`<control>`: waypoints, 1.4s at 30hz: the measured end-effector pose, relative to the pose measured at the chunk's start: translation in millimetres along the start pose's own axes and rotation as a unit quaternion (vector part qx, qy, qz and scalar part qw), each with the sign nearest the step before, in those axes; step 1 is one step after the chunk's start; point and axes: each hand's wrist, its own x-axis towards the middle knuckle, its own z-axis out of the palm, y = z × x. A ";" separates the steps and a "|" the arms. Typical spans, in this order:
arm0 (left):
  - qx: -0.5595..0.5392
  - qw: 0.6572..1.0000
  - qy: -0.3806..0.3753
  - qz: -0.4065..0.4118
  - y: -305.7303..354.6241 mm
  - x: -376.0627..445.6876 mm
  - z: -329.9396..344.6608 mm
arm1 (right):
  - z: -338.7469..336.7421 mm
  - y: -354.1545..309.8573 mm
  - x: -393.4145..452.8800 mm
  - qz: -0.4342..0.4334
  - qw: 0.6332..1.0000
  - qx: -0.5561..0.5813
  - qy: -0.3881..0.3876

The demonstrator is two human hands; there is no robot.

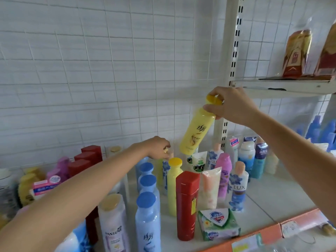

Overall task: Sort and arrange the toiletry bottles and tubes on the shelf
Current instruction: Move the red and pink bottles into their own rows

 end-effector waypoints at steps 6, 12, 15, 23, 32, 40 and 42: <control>0.013 1.000 -0.022 -0.007 10.9 25.2 10.4 | 5.1 32.5 6.8 0.001 0.999 0.041 -0.019; -0.002 0.999 0.040 -0.033 5.4 25.1 -0.8 | 7.8 43.8 8.5 -0.013 0.999 0.020 -0.034; -0.025 0.993 0.111 -0.043 -5.5 6.4 -36.5 | 13.1 42.1 10.9 -0.012 0.999 0.028 -0.044; -0.084 0.953 0.286 -0.056 -27.7 -63.1 -98.4 | 77.3 19.1 23.3 -0.037 0.988 0.010 -0.149; -0.059 0.940 0.326 -0.076 -48.0 -102.8 -89.4 | 151.8 8.3 22.6 -0.060 0.957 -0.079 -0.274; -0.069 0.946 0.313 -0.052 -39.7 -103.5 -88.8 | 177.7 9.0 18.5 -0.078 0.942 -0.119 -0.304; -0.070 0.946 0.313 -0.048 -36.3 -100.6 -88.7 | 175.5 9.0 19.2 -0.067 0.941 -0.108 -0.313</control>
